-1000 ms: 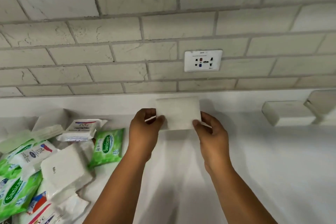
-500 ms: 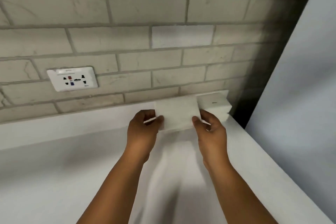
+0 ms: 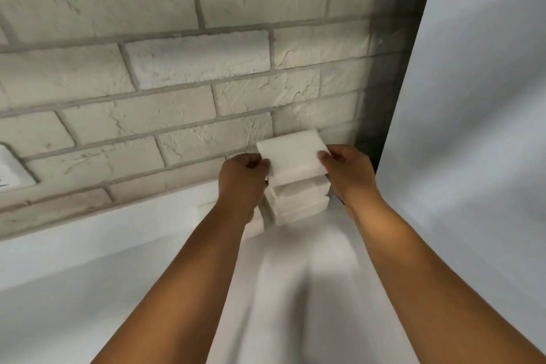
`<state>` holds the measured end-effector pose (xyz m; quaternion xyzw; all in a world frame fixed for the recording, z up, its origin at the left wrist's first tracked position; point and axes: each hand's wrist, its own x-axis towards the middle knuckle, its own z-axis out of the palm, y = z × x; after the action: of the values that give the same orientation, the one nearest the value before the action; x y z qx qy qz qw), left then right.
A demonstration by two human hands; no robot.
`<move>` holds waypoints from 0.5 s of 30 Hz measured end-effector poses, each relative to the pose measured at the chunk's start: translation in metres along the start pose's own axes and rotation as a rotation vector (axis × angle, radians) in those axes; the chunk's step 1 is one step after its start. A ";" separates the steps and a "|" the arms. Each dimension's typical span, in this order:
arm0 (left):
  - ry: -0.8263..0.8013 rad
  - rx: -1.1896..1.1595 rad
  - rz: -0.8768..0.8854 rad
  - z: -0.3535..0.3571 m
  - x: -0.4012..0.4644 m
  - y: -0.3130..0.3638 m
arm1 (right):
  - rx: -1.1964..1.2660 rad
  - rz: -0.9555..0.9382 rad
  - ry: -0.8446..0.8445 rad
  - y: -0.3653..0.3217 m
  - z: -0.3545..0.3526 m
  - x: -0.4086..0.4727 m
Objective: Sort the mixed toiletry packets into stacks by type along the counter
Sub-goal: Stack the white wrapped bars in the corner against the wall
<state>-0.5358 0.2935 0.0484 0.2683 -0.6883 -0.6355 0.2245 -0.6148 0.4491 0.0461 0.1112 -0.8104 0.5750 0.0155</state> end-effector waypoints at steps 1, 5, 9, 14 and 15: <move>0.001 0.006 -0.009 0.002 0.002 -0.003 | -0.018 0.006 -0.011 0.003 0.001 0.002; 0.020 0.044 -0.012 0.006 0.005 -0.014 | -0.029 0.029 -0.022 0.014 0.005 0.006; 0.035 0.069 -0.006 0.011 0.005 -0.021 | -0.025 0.047 -0.011 0.021 0.006 0.006; 0.059 0.108 -0.011 0.014 0.006 -0.021 | -0.074 0.047 -0.026 0.022 0.007 0.009; 0.063 0.117 -0.013 0.014 0.005 -0.020 | -0.081 0.049 -0.024 0.022 0.008 0.009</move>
<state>-0.5475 0.2998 0.0266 0.3053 -0.7150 -0.5871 0.2256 -0.6275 0.4472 0.0246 0.0976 -0.8356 0.5406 -0.0038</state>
